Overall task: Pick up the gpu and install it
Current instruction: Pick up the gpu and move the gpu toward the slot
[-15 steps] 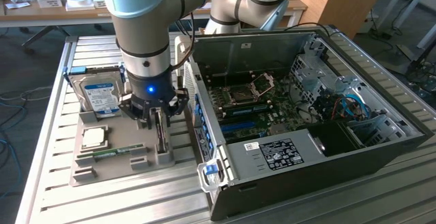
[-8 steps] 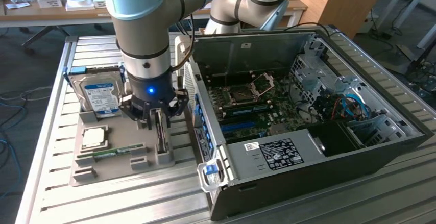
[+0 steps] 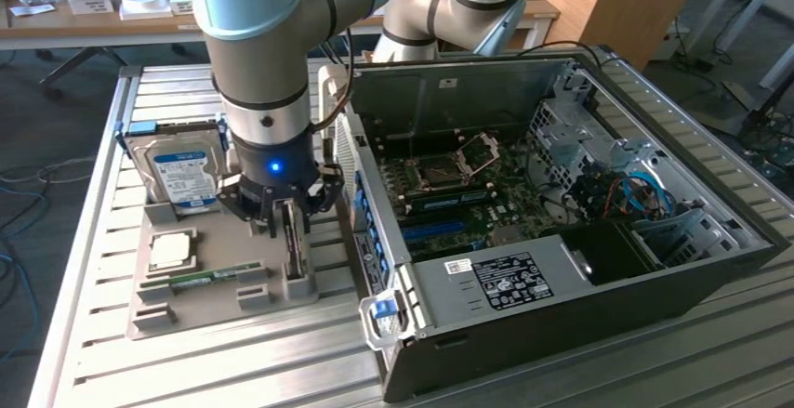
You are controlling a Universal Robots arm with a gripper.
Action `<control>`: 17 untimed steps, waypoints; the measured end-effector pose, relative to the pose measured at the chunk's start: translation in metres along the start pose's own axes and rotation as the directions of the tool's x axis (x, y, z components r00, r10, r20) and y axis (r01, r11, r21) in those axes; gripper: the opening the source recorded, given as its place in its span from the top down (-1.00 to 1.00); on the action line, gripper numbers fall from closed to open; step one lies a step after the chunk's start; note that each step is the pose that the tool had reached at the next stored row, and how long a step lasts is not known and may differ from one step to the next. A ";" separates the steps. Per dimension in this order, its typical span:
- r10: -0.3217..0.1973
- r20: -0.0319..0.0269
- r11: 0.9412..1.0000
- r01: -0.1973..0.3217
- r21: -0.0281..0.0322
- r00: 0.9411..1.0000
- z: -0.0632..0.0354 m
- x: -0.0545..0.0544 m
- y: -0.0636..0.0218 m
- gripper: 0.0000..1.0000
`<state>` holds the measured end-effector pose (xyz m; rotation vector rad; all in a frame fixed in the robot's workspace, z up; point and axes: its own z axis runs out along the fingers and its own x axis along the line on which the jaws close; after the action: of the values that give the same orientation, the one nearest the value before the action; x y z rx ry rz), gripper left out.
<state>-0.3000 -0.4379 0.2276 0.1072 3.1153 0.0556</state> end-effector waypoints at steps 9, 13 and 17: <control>0.000 0.000 1.000 0.000 0.000 1.000 0.0002 -0.001 0.0001 0.05; 0.000 0.000 1.000 0.000 0.000 1.000 0.0002 -0.001 0.0001 0.05; 0.000 0.000 1.000 0.000 0.000 1.000 0.0001 -0.001 0.0001 0.07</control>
<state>-0.2991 -0.4379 0.2275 0.1073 3.1152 0.0557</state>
